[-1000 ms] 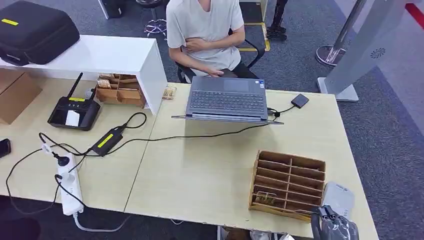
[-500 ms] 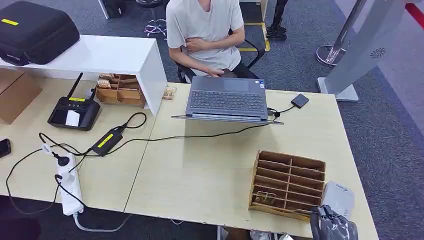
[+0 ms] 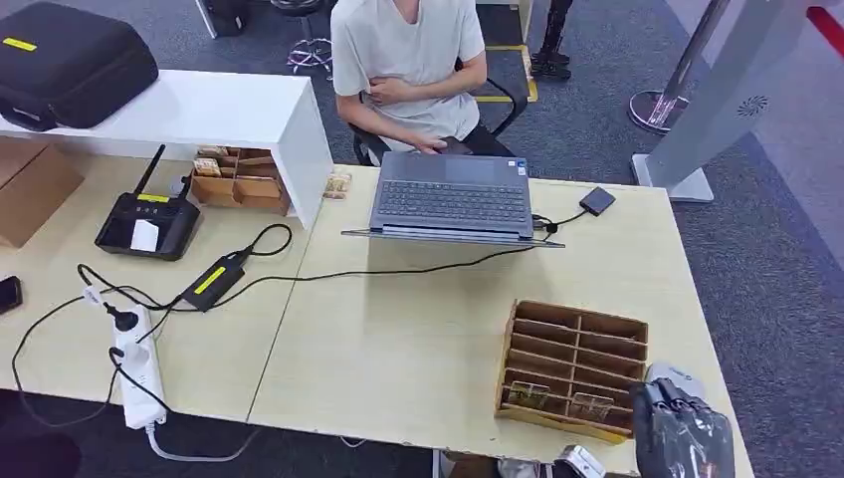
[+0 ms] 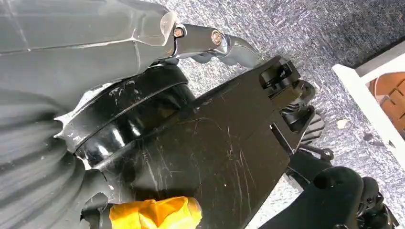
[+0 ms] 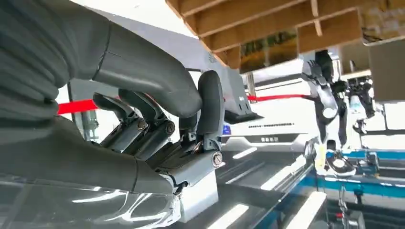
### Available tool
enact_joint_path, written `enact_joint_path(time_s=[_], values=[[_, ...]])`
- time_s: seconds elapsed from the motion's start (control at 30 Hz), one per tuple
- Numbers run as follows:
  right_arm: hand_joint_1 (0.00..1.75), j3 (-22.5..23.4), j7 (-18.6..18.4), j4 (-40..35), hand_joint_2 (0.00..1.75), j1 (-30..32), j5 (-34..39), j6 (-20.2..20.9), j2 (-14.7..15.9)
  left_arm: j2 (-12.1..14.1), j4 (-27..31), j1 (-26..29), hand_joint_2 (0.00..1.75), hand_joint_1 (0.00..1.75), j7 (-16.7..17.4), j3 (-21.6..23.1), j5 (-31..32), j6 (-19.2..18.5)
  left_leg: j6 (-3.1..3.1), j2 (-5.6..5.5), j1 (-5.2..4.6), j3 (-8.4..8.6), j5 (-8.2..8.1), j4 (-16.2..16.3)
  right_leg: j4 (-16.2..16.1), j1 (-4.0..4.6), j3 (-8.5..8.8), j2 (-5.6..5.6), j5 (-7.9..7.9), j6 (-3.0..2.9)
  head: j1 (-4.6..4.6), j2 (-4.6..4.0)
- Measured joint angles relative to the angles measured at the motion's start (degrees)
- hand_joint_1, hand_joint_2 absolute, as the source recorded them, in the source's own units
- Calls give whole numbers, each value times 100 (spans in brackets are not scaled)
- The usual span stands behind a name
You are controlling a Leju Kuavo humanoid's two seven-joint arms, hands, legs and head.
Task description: Pass the card to the sensor for recognition and then transmit it.
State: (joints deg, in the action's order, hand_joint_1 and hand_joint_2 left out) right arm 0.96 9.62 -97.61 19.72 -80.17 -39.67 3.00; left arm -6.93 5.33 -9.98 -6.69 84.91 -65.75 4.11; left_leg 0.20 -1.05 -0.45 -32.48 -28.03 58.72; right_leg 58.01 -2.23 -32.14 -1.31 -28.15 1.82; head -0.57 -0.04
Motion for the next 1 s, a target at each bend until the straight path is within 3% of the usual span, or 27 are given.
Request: enact_joint_path(time_s=[0.47, 1.0], values=[[175, -100, -11, -103, 175, -33, 0, 0, 111, 0, 2, 3, 175, 0, 4, 0, 4, -2, 0, 0, 0, -1, 0, 0, 0, 0, 0, 0, 0, 0, 0, 0], [175, -393, -352, -295, 175, -296, -35, 0, 402, 0, 0, 3, 175, 0, 9, 0, 77, -9, 0, 0, 0, 0, 0, 0, 0, 0, 0, 0, 0, 0, 0, 0]])
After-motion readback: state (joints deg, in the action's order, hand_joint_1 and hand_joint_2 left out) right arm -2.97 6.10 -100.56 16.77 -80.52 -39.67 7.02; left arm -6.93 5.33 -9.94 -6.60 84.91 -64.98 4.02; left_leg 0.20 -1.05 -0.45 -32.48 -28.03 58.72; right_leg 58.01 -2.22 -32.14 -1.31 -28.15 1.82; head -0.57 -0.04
